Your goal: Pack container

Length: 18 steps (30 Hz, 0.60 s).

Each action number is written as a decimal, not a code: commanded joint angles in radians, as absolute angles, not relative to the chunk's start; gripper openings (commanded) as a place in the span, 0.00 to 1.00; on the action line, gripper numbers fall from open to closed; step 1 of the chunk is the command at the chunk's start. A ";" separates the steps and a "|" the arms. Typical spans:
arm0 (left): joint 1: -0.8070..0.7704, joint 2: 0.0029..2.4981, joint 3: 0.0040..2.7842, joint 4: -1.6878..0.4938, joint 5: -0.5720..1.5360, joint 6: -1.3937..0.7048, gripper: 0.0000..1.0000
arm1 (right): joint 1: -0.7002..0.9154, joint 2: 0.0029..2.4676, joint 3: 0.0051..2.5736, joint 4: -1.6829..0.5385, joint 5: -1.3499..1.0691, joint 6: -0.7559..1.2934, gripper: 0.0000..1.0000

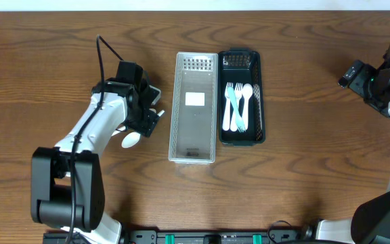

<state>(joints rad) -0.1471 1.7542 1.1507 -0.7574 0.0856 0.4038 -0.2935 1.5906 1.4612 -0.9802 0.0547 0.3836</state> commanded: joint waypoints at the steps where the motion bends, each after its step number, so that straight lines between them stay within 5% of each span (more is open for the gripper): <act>1: -0.148 1.790 1.134 -0.757 0.075 0.453 0.72 | -0.300 1.594 1.457 -0.985 0.052 0.396 0.99; 18: -0.149 1.898 1.116 -0.747 0.075 0.452 0.49 | -0.300 1.594 1.457 -0.982 0.052 0.396 0.99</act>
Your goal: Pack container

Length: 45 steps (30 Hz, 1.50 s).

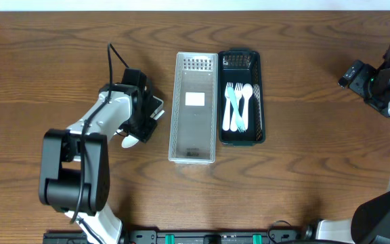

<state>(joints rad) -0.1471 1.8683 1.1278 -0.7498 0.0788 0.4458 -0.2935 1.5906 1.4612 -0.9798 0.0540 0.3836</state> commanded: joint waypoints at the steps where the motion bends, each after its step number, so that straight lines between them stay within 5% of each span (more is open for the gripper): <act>1: -0.149 1.905 1.116 -0.745 0.075 0.452 0.46 | -0.300 1.594 1.457 -0.982 0.052 0.396 0.99; 7: -0.150 1.927 1.117 -0.740 0.079 0.450 0.06 | -0.300 1.594 1.457 -0.984 0.052 0.396 0.99; 22: -0.259 1.677 1.312 -1.020 0.078 0.361 0.06 | -0.300 1.594 1.457 -0.984 0.052 0.396 0.99; 31: -0.312 1.539 1.365 -0.914 0.149 0.010 0.06 | -0.300 1.594 1.457 -0.985 0.051 0.396 0.99; 42: -0.469 1.714 1.343 -0.758 0.191 -0.207 0.06 | -0.300 1.594 1.457 -0.985 0.051 0.396 0.99; 45: -0.471 1.760 1.343 -0.757 0.191 -0.231 0.16 | -0.300 1.594 1.457 -0.985 0.051 0.396 0.99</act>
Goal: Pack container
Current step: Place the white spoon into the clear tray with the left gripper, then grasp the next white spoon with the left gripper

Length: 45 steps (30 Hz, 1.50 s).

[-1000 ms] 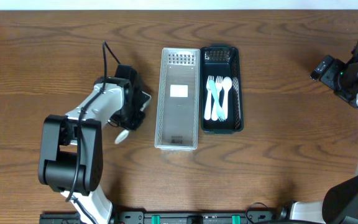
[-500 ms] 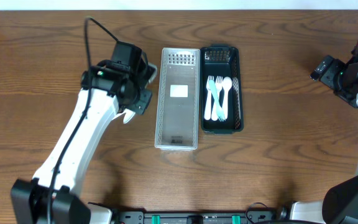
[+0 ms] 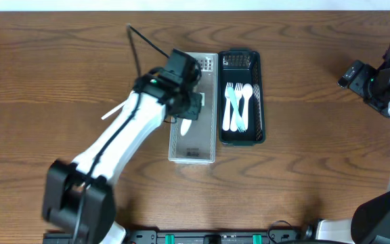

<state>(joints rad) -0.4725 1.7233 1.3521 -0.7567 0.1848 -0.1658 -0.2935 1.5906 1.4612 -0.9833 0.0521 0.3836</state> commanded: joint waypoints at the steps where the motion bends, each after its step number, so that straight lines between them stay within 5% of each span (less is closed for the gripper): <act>1: -0.470 1.766 1.343 -0.757 0.191 -0.231 0.27 | -0.300 1.594 1.457 -0.985 0.051 0.396 0.99; 4: -0.462 1.755 1.356 -0.770 0.191 -0.212 0.41 | -0.300 1.594 1.457 -0.985 0.051 0.396 0.99; 8: -0.426 1.695 1.424 -0.846 0.189 -0.116 0.74 | -0.300 1.594 1.457 -0.989 0.051 0.396 0.99; 16: -0.282 1.596 1.435 -0.986 -0.019 0.186 0.88 | -0.300 1.594 1.457 -0.998 0.051 0.396 0.99; 23: -0.162 1.695 1.348 -0.998 -0.012 0.489 0.86 | -0.300 1.594 1.457 -1.007 0.051 0.396 0.99; 30: -0.130 1.836 1.342 -0.997 -0.012 0.729 0.63 | -0.300 1.594 1.457 -1.007 0.051 0.396 0.99; 45: -0.123 2.051 1.342 -0.939 -0.012 0.736 0.57 | -0.300 1.594 1.457 -1.007 0.052 0.395 0.99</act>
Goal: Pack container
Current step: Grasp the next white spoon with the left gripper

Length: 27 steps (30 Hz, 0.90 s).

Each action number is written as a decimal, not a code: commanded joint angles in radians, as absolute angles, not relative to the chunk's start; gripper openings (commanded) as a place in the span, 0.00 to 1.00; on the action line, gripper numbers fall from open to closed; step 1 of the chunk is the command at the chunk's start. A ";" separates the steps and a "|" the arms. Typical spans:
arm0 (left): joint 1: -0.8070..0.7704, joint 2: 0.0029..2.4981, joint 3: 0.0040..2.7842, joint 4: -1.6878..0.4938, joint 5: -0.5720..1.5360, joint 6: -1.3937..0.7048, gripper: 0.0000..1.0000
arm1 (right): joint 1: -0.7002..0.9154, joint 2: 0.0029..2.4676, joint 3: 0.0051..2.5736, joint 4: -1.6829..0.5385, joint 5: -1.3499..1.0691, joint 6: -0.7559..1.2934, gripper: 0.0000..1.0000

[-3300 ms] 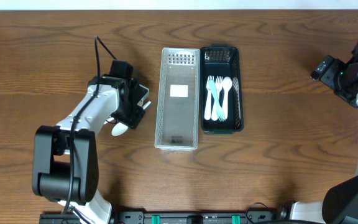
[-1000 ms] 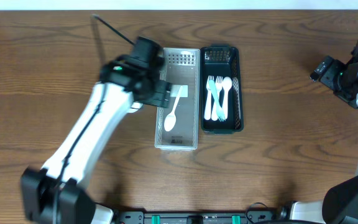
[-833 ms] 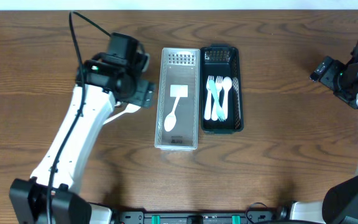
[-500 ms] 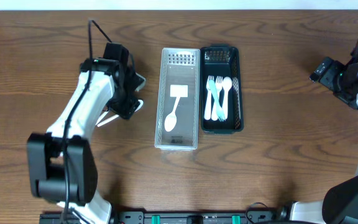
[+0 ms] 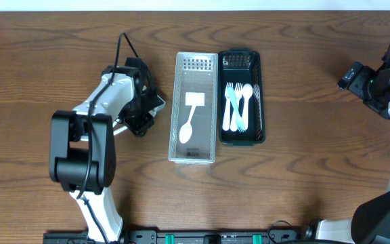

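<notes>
A white plastic spoon (image 5: 187, 129) lies loose in the light grey mesh basket (image 5: 175, 81), bowl toward the front, below a white label (image 5: 195, 99). To the basket's right stands a black basket (image 5: 260, 102) holding white and pale blue forks and spoons (image 5: 237, 107). My left gripper (image 5: 149, 114) hovers over the table just left of the grey basket, open and with nothing in it. Far to the right, my right gripper (image 5: 352, 74) is raised, well away from both baskets; its fingers cannot be made out.
The two baskets stand side by side in the table's middle. The left arm's black cable (image 5: 122, 46) arches above its wrist. The right arm's base (image 5: 384, 217) fills the front right corner.
The left gripper was over the grey basket holding the white spoon. The spoon now lies in that basket and the gripper is back over the table to its left, empty. The right arm has not moved.
The left gripper stood at a white spoon lying on the table left of the grey basket, then closer down on it. Then it held the spoon over the grey basket. Now the spoon lies inside and the gripper is off to the left.
</notes>
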<state>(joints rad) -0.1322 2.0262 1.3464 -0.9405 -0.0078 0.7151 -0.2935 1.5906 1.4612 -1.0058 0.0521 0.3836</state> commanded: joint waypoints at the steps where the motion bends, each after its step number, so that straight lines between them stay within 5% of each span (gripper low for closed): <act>1: -0.123 2.055 1.342 -0.937 -0.012 0.736 0.55 | -0.300 1.594 1.457 -1.007 0.052 0.395 0.99; 5: -0.123 2.064 1.342 -0.933 -0.012 0.736 0.45 | -0.300 1.594 1.457 -1.008 0.052 0.396 0.99; 9: -0.123 2.065 1.343 -0.933 -0.011 0.719 0.06 | -0.300 1.594 1.457 -1.007 0.052 0.396 0.99; 23: -0.149 1.853 1.515 -1.180 -0.003 0.257 0.06 | -0.300 1.594 1.457 -1.010 0.052 0.396 0.99; 27: -0.201 1.717 1.550 -1.156 0.180 0.137 0.06 | -0.300 1.594 1.457 -1.010 0.051 0.396 0.99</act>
<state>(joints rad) -0.1604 1.8168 1.5101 -1.1671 0.0353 0.2859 -0.2935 1.5906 1.4612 -1.0092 0.0521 0.3836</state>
